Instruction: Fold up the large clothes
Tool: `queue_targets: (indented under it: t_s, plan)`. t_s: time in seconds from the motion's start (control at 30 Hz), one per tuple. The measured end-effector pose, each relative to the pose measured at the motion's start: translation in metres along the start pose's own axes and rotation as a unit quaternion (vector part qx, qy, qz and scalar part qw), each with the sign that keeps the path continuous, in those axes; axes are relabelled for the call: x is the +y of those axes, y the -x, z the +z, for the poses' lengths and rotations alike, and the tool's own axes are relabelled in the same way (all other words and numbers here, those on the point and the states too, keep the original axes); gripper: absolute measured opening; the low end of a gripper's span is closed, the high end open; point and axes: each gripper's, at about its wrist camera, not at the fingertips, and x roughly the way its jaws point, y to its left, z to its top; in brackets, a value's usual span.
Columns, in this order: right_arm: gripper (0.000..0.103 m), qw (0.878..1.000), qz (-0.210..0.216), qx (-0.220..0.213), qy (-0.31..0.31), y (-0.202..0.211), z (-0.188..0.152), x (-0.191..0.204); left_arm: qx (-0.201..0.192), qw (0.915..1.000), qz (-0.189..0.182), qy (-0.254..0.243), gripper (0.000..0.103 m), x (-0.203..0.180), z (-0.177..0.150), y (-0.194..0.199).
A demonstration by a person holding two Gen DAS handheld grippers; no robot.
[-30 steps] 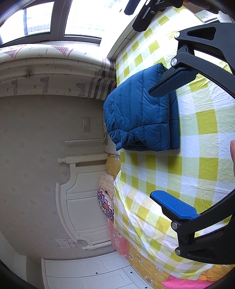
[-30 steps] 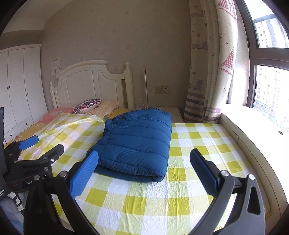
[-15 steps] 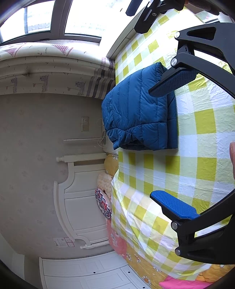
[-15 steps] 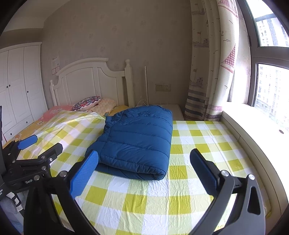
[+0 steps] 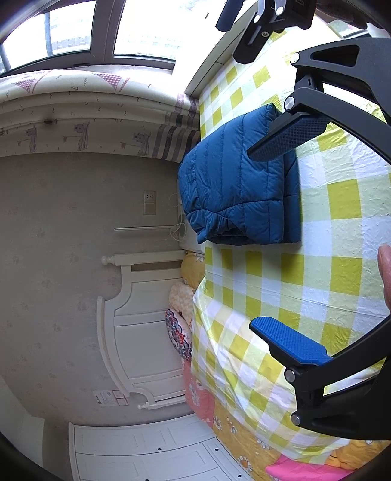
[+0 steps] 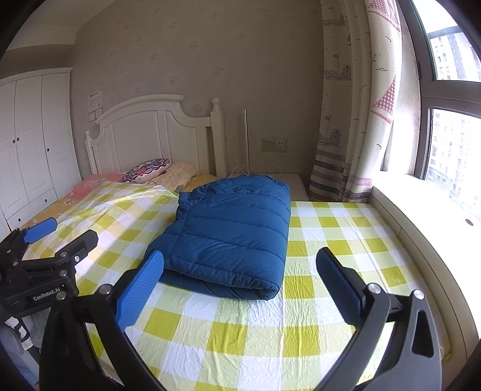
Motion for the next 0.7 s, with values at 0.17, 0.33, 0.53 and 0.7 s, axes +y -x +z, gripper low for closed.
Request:
queue_targets:
  t_s: [0.17, 0.33, 0.53, 0.7]
  plan:
    - [0.101, 1.000, 0.002, 0.000, 0.004, -0.001, 0.000, 0.002, -0.013, 0.9999, -0.003, 0.006, 0.099, 0.002, 0.002, 0.008]
    - [0.101, 1.000, 0.005, 0.010, 0.008, -0.009, -0.006, 0.003, -0.011, 0.9998, 0.017, 0.009, 0.099, 0.004, -0.006, 0.001]
    - [0.101, 0.999, 0.005, 0.047, 0.022, -0.040, -0.022, 0.000, 0.071, 0.9974, -0.011, 0.004, 0.099, 0.008, -0.024, -0.051]
    - [0.100, 0.995, -0.060, 0.076, 0.027, -0.062, -0.018, -0.077, 0.168, 0.9844, 0.041, 0.033, 0.099, 0.099, -0.027, -0.134]
